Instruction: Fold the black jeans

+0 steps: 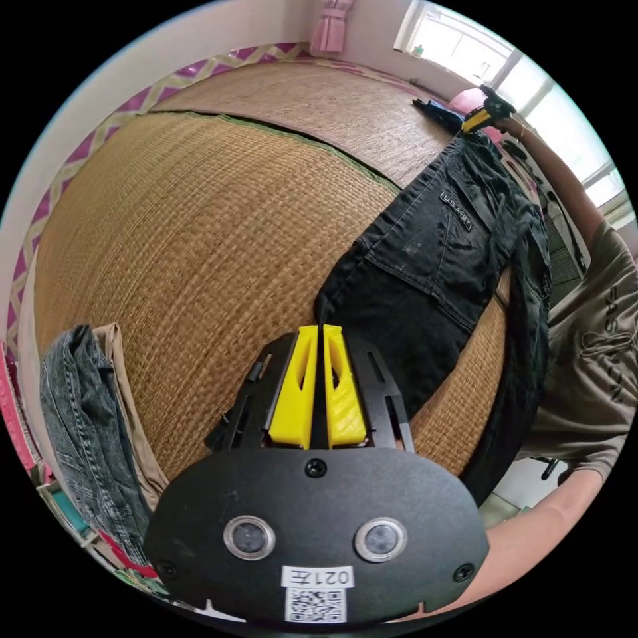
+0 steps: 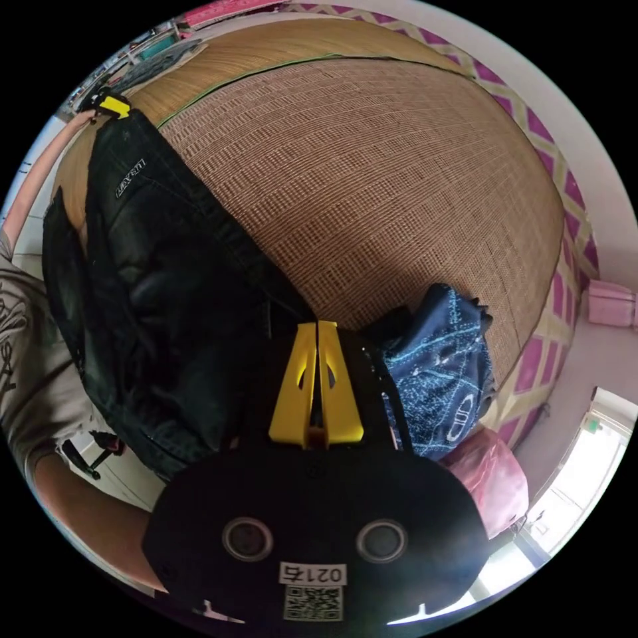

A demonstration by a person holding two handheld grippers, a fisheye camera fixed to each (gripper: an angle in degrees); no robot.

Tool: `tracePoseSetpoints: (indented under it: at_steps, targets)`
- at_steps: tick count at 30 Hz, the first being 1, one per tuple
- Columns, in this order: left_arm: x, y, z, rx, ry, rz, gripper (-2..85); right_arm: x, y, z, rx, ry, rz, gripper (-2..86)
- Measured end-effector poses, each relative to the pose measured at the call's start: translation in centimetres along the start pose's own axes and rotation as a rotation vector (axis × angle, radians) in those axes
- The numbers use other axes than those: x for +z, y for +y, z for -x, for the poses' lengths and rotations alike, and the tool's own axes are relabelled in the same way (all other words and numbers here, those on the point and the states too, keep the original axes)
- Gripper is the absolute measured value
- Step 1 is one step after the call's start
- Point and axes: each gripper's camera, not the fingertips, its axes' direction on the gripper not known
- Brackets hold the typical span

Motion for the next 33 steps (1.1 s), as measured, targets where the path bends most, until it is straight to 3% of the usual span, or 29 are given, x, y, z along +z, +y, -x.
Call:
tracePoseSetpoints:
  at_steps: [7, 10, 13, 16, 19, 24, 26, 27, 28, 31, 33]
  targets:
    - [-3.2, -4.5, 3.4, -0.231, -0.038, -0.132, 0.0, -2.8, -3.0, -1.9, 0.164, 0.054, 0.018, 0.5]
    - [-4.0, -2.6, 1.8, -0.217, -0.03, -0.183, 0.6, -2.4, -2.4, 0.1, 0.213, 0.11, 0.063, 7.8]
    - [-7.5, 3.4, -0.3, -0.238, 0.007, -0.351, 0.8, -6.2, 1.6, 4.0, 0.218, 0.136, -0.128, 11.9]
    - [-10.8, 10.2, -5.4, -0.201, 0.059, -0.486, 1.1, -10.0, 7.9, 9.5, 0.163, -0.035, -0.363, 12.3]
    - [-11.1, 13.6, -14.2, -0.082, 0.08, -0.402, 1.8, -10.9, 13.1, 18.1, 0.02, -0.138, -0.464, 9.5]
    - [-7.9, 16.6, -27.8, 0.047, 0.056, -0.229, 2.5, -8.5, 18.2, 31.6, -0.047, -0.027, -0.489, 1.9]
    - [-5.9, 19.0, -30.6, -0.024, 0.05, -0.161, 0.8, -5.9, 19.2, 34.5, -0.038, 0.01, -0.401, 0.5]
    - [-6.0, 20.0, -30.8, -0.061, 0.045, -0.224, 0.5, -3.0, 19.4, 36.0, 0.002, 0.019, -0.263, 0.1]
    - [-6.2, 22.0, -31.0, -0.116, 0.047, -0.268, -0.2, -3.3, 20.5, 36.4, 0.056, 0.032, -0.375, 0.0]
    - [-7.2, 25.2, -30.6, -0.207, 0.115, -0.253, -0.8, -1.8, 23.5, 37.3, 0.148, -0.033, -0.4, -0.5]
    - [-8.4, 27.0, -30.6, -0.26, 0.061, -0.215, -0.9, -1.6, 25.3, 36.9, 0.183, -0.124, -0.39, -0.6]
